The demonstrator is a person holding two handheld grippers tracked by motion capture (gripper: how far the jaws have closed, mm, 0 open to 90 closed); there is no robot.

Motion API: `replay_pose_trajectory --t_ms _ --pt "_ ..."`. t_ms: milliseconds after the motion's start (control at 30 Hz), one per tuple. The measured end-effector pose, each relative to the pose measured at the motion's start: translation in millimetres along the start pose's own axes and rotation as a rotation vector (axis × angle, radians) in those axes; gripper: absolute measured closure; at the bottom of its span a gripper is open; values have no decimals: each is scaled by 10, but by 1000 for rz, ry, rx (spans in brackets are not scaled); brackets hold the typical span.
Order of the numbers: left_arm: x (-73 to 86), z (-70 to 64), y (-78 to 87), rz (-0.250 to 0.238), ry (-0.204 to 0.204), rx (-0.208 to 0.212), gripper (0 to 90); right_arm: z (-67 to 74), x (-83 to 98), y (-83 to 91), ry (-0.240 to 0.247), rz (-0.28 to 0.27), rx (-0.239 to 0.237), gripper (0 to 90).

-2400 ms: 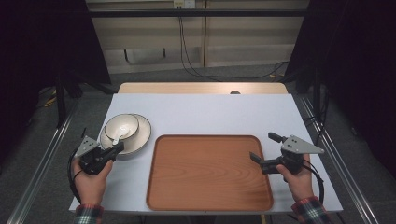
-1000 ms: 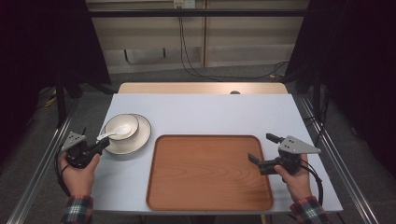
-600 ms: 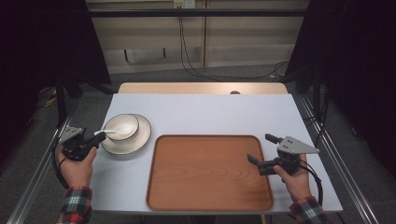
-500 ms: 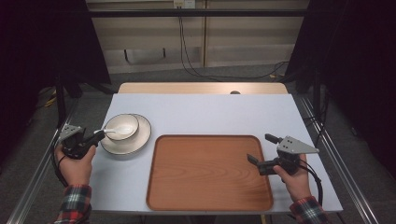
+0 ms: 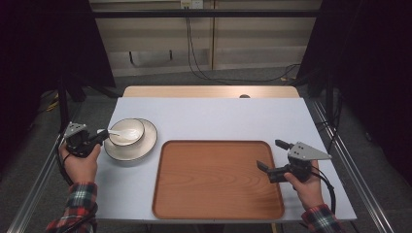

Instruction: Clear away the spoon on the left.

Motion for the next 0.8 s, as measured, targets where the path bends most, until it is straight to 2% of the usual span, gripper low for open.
replay_pose_trajectory --t_ms 167,433,467,533,600,733,767,800 --pt "-9 34 -31 -1 5 -7 900 7 -1 -4 -1 -3 -2 0" --pt "-2 50 42 -28 59 -19 892 9 -7 10 -4 -4 -2 0" --pt "10 51 78 -26 77 -31 849 2 -12 24 0 -5 3 0" --pt "30 47 107 -30 103 -37 836 -2 -17 31 -3 -9 4 0" --pt "43 37 110 -38 138 -33 779 3 -22 32 -6 -10 12 0" --pt "37 30 93 -47 151 -46 644 21 -30 26 6 -3 5 0" --pt "32 31 51 -48 173 -53 600 29 -36 14 21 -3 8 0" --pt "33 32 35 -42 174 -58 560 36 -40 5 23 -6 4 0"
Point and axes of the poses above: each handheld gripper's, and its own axes: y roughly backward along the jaws, x roughly out of its underside, z roughly to its left, the point moved 2 cm from there along -y, roughly forward along the jaws, and after that the axes turned 12 degrees about y, right-handed, at the moved point
